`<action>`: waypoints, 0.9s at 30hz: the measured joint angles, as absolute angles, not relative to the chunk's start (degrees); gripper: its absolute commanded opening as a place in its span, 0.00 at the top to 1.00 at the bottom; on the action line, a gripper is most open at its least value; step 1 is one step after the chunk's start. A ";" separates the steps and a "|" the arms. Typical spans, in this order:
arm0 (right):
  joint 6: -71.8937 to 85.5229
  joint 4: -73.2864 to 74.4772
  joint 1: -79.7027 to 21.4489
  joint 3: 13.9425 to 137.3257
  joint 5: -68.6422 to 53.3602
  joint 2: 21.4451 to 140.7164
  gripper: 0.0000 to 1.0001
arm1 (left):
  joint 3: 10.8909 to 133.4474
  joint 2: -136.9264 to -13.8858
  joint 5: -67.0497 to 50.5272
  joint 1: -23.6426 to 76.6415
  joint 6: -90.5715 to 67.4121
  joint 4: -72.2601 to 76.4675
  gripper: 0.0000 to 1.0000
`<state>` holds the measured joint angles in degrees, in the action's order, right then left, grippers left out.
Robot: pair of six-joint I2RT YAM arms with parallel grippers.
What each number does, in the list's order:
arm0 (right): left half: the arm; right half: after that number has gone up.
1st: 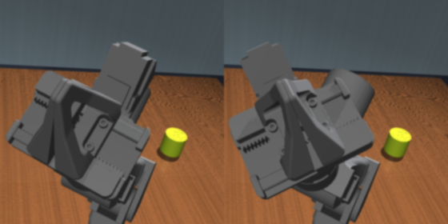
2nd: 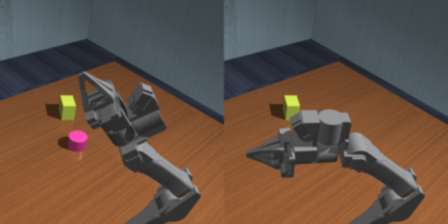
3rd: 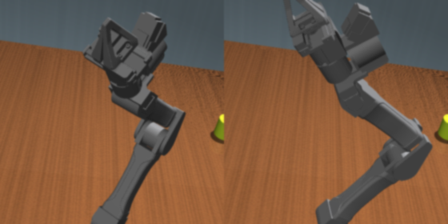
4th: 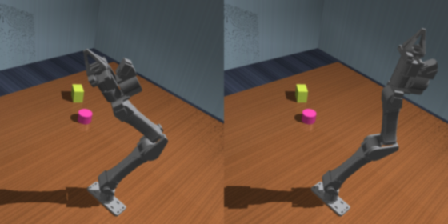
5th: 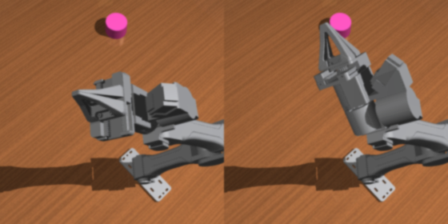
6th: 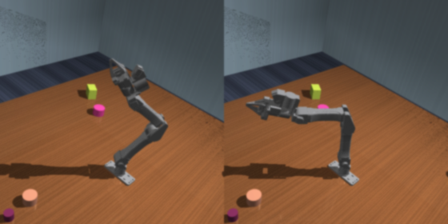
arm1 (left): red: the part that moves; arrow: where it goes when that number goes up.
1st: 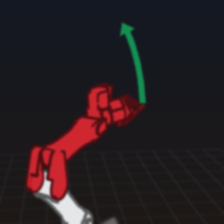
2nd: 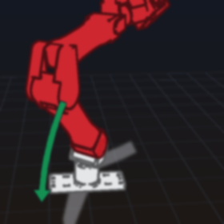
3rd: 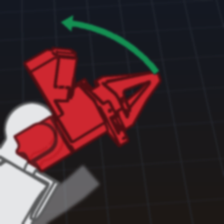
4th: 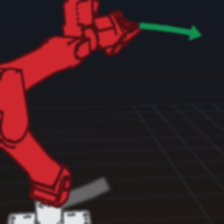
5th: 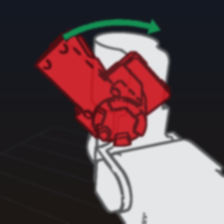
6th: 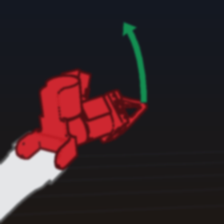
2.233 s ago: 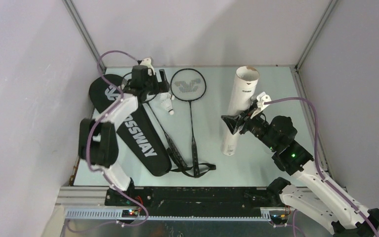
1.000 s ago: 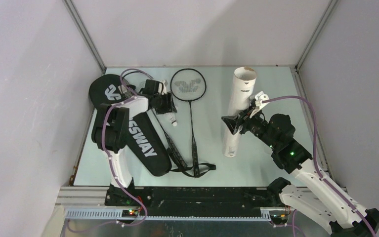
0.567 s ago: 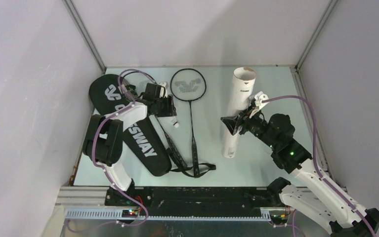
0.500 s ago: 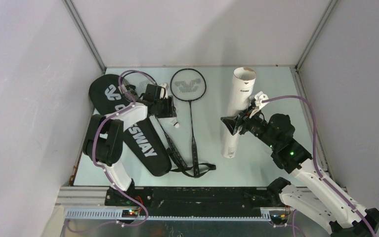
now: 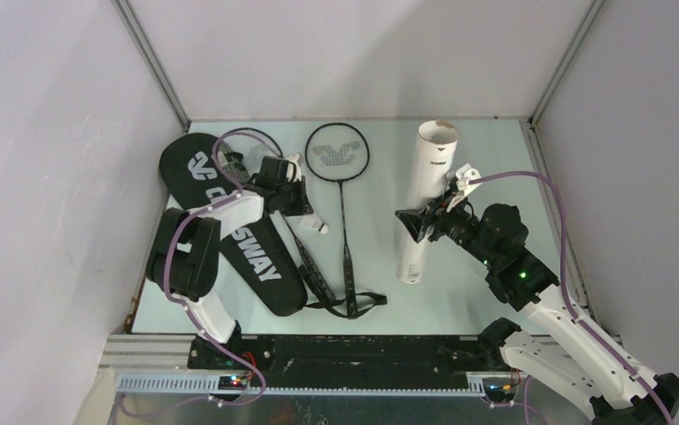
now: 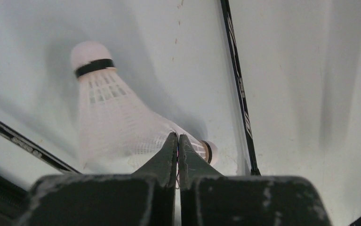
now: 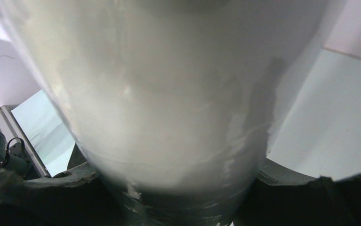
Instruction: Pack up the badminton gear
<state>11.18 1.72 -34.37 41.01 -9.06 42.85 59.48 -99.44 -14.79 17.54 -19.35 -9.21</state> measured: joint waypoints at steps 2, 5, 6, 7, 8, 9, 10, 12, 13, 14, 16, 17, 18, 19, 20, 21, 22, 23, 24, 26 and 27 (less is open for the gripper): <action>11.18 1.76 -34.37 41.01 -9.04 42.83 0.52 | 57.78 -97.62 -15.27 17.61 -19.66 -9.06 1.00; 11.07 2.07 -34.37 41.01 -9.02 42.83 0.52 | 56.10 -93.34 -15.42 18.02 -20.01 -9.06 1.00; 10.94 2.17 -34.37 41.01 -9.02 42.83 0.52 | 55.68 -91.26 -15.42 18.26 -20.08 -9.13 1.00; 10.76 2.33 -34.37 41.01 -9.02 42.83 0.52 | 55.42 -88.64 -15.31 18.63 -20.08 -9.10 1.00; 10.46 2.46 -34.37 41.01 -9.02 42.85 0.53 | 55.40 -86.52 -15.25 18.96 -20.05 -9.10 1.00; 10.04 2.55 -34.37 41.01 -9.04 42.87 0.53 | 55.40 -83.74 -15.03 19.49 -19.99 -8.95 1.00; 9.69 2.55 -34.37 41.01 -9.04 42.96 0.53 | 55.40 -81.41 -14.85 19.94 -19.94 -8.86 1.00; 8.56 2.52 -34.37 41.01 -9.26 43.40 0.54 | 55.40 -76.55 -14.59 20.95 -19.77 -8.67 1.00; 8.03 2.52 -34.37 41.01 -9.45 43.77 0.54 | 55.40 -73.95 -14.66 21.41 -19.66 -8.34 1.00; 7.38 2.52 -34.37 41.01 -9.74 44.18 0.55 | 55.40 -71.50 -14.79 21.78 -19.64 -7.86 1.00; 6.11 2.61 -34.37 41.01 -10.76 45.01 0.55 | 55.40 -66.87 -15.22 22.33 -19.66 -7.03 1.00; 5.17 2.76 -34.39 41.01 -11.55 45.50 0.55 | 55.40 -64.27 -15.29 22.57 -19.70 -6.48 1.00; 3.90 3.01 -34.46 41.01 -12.43 45.98 0.55 | 55.40 -62.61 -15.31 22.68 -19.73 -6.09 1.00; 2.79 3.27 -34.57 41.01 -13.13 46.41 0.57 | 55.40 -60.36 -15.29 22.83 -19.75 -5.56 1.00; 1.26 3.49 -34.89 41.01 -13.89 46.98 0.58 | 55.48 -58.19 -15.33 23.09 -19.73 -5.15 1.00; -0.89 3.84 -35.29 41.01 -14.94 47.77 0.59 | 55.72 -56.36 -15.40 23.49 -19.73 -4.80 1.00; -2.11 4.10 -36.01 41.01 -15.55 48.31 0.59 | 56.10 -54.92 -15.46 23.94 -19.66 -4.64 1.00; -3.40 4.32 -36.60 41.01 -16.23 48.84 0.60 | 56.77 -53.63 -15.57 24.58 -19.57 -4.64 1.00; -4.82 4.47 -37.41 40.99 -16.88 49.52 0.59 | 57.82 -52.42 -15.66 25.63 -19.44 -4.69 1.00; -7.18 4.58 -39.05 40.99 -18.13 50.68 0.59 | 60.64 -50.76 -16.36 28.21 -18.96 -4.51 1.00; -8.23 4.56 -39.90 40.99 -18.59 51.22 0.59 | 62.24 -50.22 -16.82 29.65 -18.63 -4.51 1.00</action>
